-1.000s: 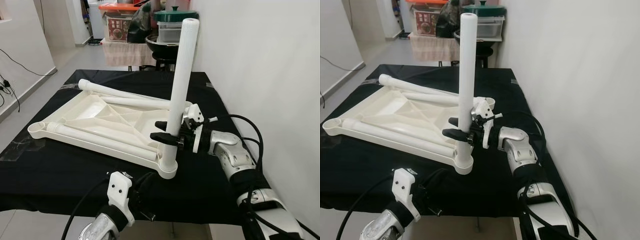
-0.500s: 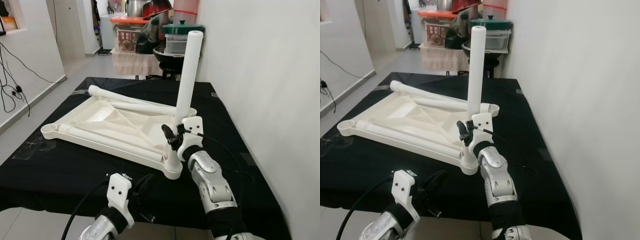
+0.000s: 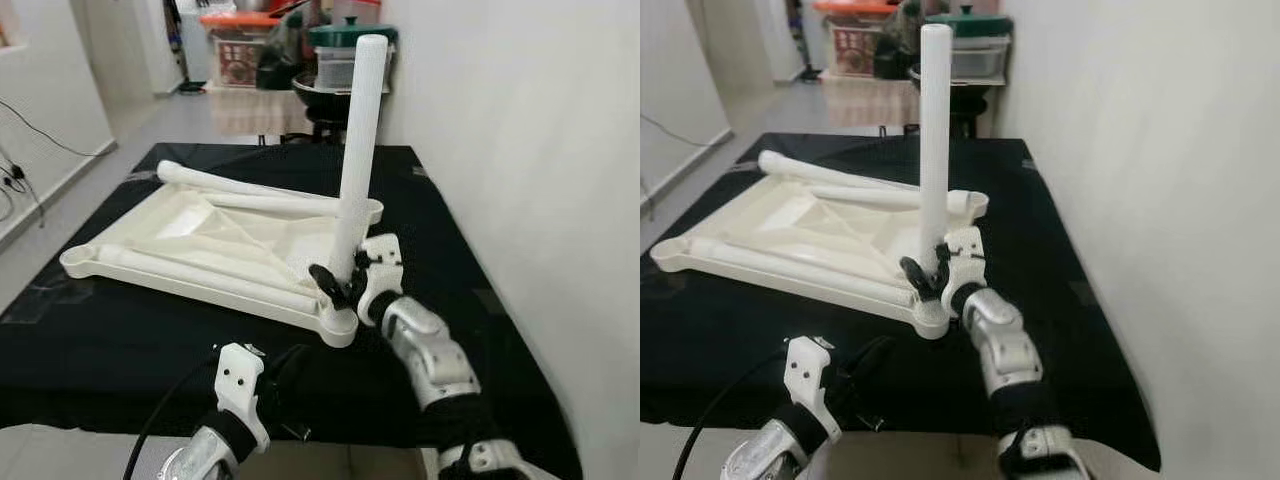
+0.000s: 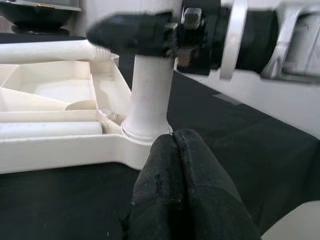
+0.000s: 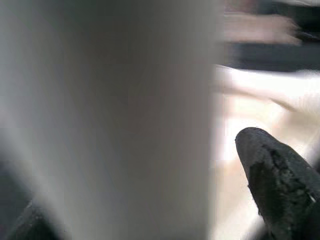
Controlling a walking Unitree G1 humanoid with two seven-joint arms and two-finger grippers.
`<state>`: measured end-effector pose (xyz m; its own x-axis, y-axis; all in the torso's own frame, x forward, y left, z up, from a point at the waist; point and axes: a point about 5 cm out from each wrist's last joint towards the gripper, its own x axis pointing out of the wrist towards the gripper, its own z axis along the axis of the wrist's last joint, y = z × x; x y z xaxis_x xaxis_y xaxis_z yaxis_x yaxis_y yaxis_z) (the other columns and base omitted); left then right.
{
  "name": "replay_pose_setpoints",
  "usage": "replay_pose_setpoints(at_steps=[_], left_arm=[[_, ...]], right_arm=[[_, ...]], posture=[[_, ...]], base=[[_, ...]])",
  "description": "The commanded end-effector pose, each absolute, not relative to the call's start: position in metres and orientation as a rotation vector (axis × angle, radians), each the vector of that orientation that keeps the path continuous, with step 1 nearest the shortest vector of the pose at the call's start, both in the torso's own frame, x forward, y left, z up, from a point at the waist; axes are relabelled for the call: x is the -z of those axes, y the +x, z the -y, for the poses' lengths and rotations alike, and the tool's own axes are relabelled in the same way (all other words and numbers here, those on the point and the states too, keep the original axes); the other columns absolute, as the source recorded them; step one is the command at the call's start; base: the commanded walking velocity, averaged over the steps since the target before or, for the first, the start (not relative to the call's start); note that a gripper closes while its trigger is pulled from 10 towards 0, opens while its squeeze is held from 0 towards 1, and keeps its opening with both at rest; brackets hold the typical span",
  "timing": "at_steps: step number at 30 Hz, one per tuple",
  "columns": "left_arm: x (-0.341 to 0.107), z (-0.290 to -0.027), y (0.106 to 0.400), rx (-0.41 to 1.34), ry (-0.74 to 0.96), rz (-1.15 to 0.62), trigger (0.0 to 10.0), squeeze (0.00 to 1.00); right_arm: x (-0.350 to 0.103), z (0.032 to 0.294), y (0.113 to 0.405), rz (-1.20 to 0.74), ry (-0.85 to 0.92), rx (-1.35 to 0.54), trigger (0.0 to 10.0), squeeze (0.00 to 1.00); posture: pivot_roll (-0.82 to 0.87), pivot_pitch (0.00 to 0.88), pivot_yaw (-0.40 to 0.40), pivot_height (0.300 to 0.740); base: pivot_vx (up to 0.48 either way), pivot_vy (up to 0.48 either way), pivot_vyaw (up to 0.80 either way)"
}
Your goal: Building children table
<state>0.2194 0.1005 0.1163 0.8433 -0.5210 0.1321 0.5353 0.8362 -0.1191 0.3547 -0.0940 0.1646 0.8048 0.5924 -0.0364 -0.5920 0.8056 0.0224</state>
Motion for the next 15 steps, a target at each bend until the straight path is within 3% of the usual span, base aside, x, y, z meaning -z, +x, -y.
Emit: replay_pose_setpoints(at_steps=[1,11,12,13,15], left_arm=[[-0.113,-0.099,0.219,0.568,-0.158,0.081,10.0,0.00],[-0.112,-0.098,0.221,0.565,-0.159,0.082,10.0,0.00],[-0.112,-0.098,0.221,0.565,-0.160,0.082,10.0,0.00],[-0.112,-0.098,0.221,0.565,-0.160,0.081,10.0,0.00],[-0.112,-0.098,0.221,0.565,-0.160,0.081,10.0,0.00]], right_arm=[[-0.170,0.087,0.354,-0.015,0.003,-0.755,10.0,0.00],[-0.181,0.106,0.362,-0.023,-0.050,-1.075,10.0,0.00],[-0.181,0.108,0.362,-0.029,-0.048,-1.100,2.5,0.00],[-0.181,0.110,0.364,-0.033,-0.044,-1.100,0.0,0.00],[-0.181,0.110,0.364,-0.033,-0.044,-1.100,0.0,0.00]], posture=[[0.07,0.000,-0.052,0.740],[0.08,0.000,-0.056,0.740],[0.09,0.000,-0.058,0.740],[0.09,0.000,-0.059,0.740],[0.09,0.000,-0.059,0.740]], base=[[0.000,0.000,0.00],[0.000,0.000,0.00],[0.000,0.000,0.00],[0.000,0.000,0.00],[0.000,0.000,0.00]])
